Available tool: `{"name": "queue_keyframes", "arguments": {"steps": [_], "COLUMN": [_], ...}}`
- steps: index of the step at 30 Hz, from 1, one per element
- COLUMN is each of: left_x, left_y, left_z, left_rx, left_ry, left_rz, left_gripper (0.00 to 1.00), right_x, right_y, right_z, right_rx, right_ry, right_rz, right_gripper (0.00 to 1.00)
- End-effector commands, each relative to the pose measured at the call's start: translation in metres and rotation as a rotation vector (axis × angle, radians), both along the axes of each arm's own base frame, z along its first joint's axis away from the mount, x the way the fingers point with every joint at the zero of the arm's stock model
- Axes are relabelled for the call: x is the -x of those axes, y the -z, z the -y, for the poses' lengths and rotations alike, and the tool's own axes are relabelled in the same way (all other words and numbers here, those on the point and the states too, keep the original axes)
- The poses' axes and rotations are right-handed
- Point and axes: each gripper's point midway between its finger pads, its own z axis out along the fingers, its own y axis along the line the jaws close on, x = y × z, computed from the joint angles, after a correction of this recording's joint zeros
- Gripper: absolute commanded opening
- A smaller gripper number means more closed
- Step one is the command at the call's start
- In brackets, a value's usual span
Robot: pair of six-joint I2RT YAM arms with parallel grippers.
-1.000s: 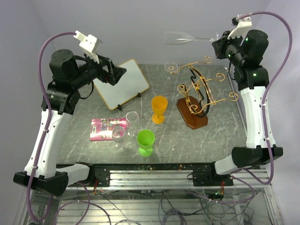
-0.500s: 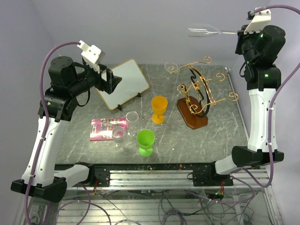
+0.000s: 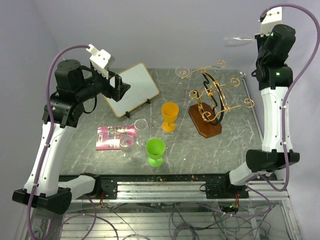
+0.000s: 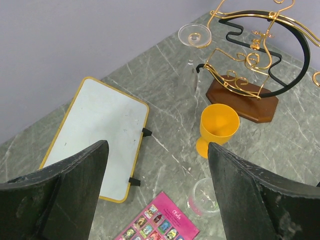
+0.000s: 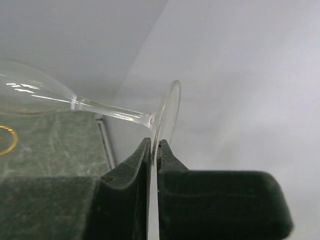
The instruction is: Place the wine glass upside down on the wine glass rack
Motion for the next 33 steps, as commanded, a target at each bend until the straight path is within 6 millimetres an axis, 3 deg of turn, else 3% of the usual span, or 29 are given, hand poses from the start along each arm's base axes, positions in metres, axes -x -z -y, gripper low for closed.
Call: {"name": "queue_keyframes", "arguments": {"steps": [1,7,11,26,33], "left_x": [0.0,-0.003,-0.003,-0.007,-0.009], "left_y": [-0.003,-0.002,-0.002,0.0,0.003], "left_z": [0.003,0.004,0.005,0.001,0.0], "left_rx": [-0.001,-0.004,-0.003,0.003,-0.001], "left_ry": [0.027,0.029,0.032,0.015,0.01], "left_rz": [0.011,0.006,0.002,-0.007,-0.012], "left_gripper": [0.9,0.9,0.89,0.88,0.88], "right_x": [-0.003,-0.023,-0.038,-0.093,-0.118], "right_y": [-0.017,-0.006,0.004,0.029,0.045], "right_z": [0.027,0.035,0.03,-0.047,-0.075], "right_rx": [0.102,0.188,0.264,0.725,0.817], "right_ry": [0.144,0.198,0.196,-0.031,-0.093], "right_rz": [0.032,0.002,-0.03,-0.159,-0.197], "right_gripper": [0.0,0.0,0.0,0.0,0.0]}}
